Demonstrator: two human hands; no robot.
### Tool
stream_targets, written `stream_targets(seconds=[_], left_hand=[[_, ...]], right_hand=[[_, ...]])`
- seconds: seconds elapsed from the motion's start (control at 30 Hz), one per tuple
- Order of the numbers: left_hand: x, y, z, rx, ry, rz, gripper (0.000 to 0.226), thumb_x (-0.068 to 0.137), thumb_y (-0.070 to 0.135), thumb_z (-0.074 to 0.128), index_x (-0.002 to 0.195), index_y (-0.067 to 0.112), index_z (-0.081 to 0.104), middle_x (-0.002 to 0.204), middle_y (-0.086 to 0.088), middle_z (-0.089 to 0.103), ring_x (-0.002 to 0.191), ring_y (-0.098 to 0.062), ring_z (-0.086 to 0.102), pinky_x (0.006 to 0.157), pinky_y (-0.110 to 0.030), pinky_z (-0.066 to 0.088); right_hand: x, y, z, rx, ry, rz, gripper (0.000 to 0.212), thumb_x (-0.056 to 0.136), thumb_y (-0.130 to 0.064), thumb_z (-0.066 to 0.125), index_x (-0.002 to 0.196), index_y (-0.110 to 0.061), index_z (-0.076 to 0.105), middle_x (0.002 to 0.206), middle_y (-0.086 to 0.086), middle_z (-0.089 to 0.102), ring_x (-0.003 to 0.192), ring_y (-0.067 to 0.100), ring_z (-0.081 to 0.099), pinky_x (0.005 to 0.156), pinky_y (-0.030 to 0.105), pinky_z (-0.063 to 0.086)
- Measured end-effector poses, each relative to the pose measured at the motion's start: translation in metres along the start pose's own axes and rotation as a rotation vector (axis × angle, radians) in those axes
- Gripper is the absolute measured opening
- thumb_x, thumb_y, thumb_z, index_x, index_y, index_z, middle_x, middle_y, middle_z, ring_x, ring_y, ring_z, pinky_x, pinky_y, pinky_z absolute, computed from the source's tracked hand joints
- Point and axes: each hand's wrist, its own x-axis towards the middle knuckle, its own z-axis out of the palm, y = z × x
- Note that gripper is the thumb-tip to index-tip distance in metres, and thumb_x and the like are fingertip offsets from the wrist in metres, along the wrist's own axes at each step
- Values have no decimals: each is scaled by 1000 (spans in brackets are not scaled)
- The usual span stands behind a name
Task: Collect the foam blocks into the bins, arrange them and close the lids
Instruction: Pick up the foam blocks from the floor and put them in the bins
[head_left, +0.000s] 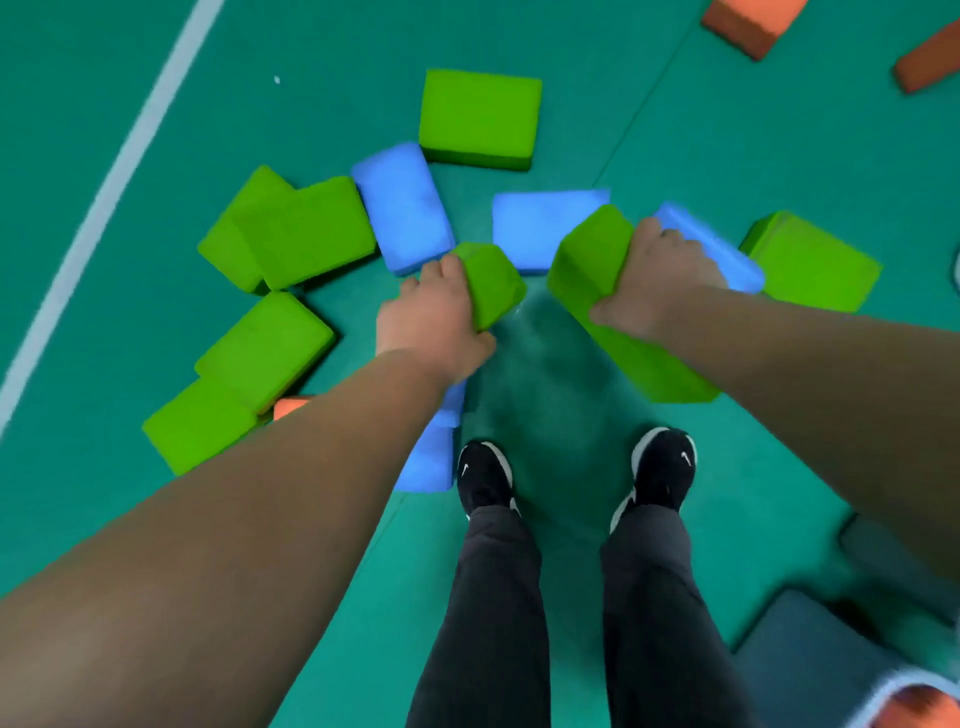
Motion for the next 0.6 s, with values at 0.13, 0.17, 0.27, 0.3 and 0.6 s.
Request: stream_targets(seconds=[0.13, 0.17, 0.27, 0.3, 0.6], left_hand=[[-7, 77, -32, -99, -109, 48, 64, 65, 48, 70, 114, 17, 42, 116, -7, 60, 103, -37, 64, 72, -40, 48], [-9, 97, -36, -107, -126, 82, 65, 65, 48, 69, 115, 16, 42, 116, -8, 61, 103, -37, 65, 74, -40, 50], [-15, 152, -40, -116, -126, 192, 69, 69, 46, 74, 120, 15, 40, 121, -11, 59, 107, -40, 64, 81, -44, 53], [-17, 168, -37, -112, -114, 222, 71, 70, 45, 76, 122, 14, 39, 123, -12, 58, 108, -41, 63, 83, -46, 53], [-73, 304, 49, -29, -120, 451, 67, 72, 60, 73, 115, 21, 40, 100, -6, 64, 91, -35, 67, 69, -35, 44]], right_hand=[[-42, 57, -28, 135, 67, 135, 90, 70, -44, 83, 139, -10, 35, 134, 18, 47, 123, 42, 56, 95, 48, 48], [-51, 72, -32, 157, 66, 164, 92, 69, -43, 84, 140, -11, 34, 135, 17, 46, 122, 42, 57, 93, 47, 49], [-74, 119, -37, 199, 60, 237, 89, 68, -43, 85, 136, -12, 35, 134, 14, 47, 120, 42, 60, 89, 48, 50], [-80, 136, -36, 212, 64, 256, 87, 69, -42, 85, 134, -12, 36, 133, 14, 48, 119, 42, 60, 88, 47, 49], [-166, 320, 30, 430, 115, 452, 72, 76, -45, 74, 129, -12, 38, 132, 13, 51, 117, 41, 61, 85, 47, 46]])
